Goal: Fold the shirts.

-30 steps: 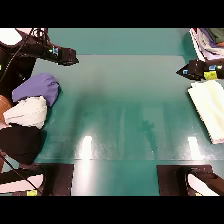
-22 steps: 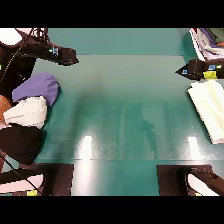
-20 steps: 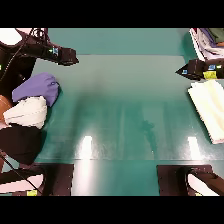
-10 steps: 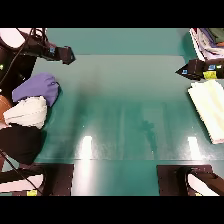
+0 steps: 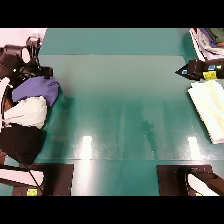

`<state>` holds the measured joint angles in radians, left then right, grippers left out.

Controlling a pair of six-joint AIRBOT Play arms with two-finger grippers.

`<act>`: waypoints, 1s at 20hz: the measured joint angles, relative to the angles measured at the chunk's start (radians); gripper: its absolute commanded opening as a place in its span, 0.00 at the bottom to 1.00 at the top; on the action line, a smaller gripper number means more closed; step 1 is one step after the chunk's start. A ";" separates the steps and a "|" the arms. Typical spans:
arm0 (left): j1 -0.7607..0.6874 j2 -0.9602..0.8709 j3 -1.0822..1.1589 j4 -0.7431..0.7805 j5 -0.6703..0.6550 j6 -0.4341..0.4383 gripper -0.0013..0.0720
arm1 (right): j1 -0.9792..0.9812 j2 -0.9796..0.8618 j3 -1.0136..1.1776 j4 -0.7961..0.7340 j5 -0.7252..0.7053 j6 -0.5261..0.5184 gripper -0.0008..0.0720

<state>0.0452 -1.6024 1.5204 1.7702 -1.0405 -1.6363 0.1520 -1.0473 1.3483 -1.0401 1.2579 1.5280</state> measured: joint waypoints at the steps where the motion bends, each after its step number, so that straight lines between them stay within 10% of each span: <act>1: 0.017 -0.016 -0.007 -0.003 0.006 -0.004 0.80 | 0.000 0.000 0.000 0.000 0.000 0.000 0.03; 4: 0.047 -0.042 -0.018 -0.005 0.019 -0.012 0.06 | 0.000 0.000 0.000 0.000 -0.003 0.000 0.03; 20: -0.159 0.407 0.346 -0.185 -0.148 0.146 0.05 | 0.000 0.024 0.343 -0.047 -0.136 -0.045 0.03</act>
<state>-0.1139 -1.1957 1.8664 1.5856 -1.1885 -1.4899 0.1520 -1.0229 1.6913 -1.0874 1.1221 1.4826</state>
